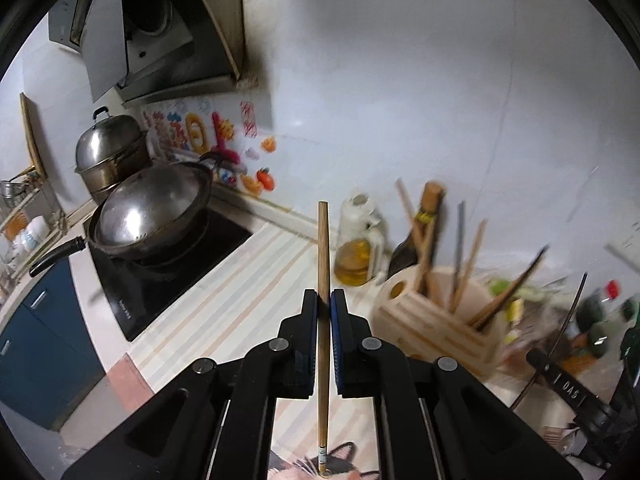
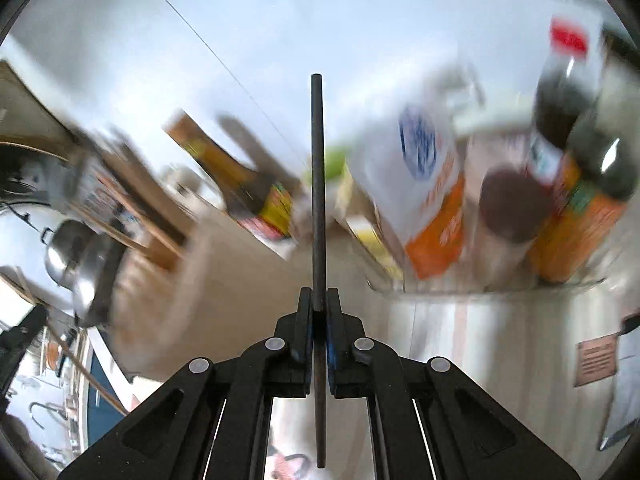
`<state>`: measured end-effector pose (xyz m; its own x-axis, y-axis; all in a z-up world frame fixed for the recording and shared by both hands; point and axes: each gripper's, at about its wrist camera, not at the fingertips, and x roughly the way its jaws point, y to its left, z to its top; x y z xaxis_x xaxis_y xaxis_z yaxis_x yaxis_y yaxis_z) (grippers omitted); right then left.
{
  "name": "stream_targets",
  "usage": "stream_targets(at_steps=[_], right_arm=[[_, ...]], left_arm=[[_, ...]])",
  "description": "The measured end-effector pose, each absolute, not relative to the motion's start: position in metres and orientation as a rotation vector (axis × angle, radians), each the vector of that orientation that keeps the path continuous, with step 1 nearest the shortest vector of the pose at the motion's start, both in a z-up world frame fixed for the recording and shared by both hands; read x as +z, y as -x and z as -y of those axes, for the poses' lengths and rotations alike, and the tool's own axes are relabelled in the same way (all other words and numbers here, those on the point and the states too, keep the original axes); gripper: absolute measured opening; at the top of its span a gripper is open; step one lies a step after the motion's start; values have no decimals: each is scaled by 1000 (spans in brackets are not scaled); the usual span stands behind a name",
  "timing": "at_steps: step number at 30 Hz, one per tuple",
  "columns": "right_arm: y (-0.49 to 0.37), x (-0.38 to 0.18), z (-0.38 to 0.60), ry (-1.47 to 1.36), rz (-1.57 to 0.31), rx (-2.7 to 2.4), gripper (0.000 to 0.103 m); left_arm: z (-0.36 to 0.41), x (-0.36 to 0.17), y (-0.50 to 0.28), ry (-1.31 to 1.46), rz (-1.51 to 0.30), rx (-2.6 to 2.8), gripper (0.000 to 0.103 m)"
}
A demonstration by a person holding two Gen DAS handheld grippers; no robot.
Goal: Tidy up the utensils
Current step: 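Lower both chopsticks into the beige holder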
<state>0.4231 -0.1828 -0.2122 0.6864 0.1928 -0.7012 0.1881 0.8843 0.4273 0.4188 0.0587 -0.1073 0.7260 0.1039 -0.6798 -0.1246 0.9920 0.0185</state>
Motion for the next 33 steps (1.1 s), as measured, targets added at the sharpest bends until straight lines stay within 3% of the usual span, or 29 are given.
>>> stream_targets(at_steps=[6, 12, 33], right_arm=[[-413, -125, 175, -460, -610, 13, 5], [-441, -87, 160, -430, -484, 15, 5], [-497, -115, 148, -412, -457, 53, 5]], left_arm=[[-50, -55, -419, 114, -705, -3, 4], [-33, -33, -454, 192, -696, -122, 4], [1, -59, -544, 243, -693, -184, 4]])
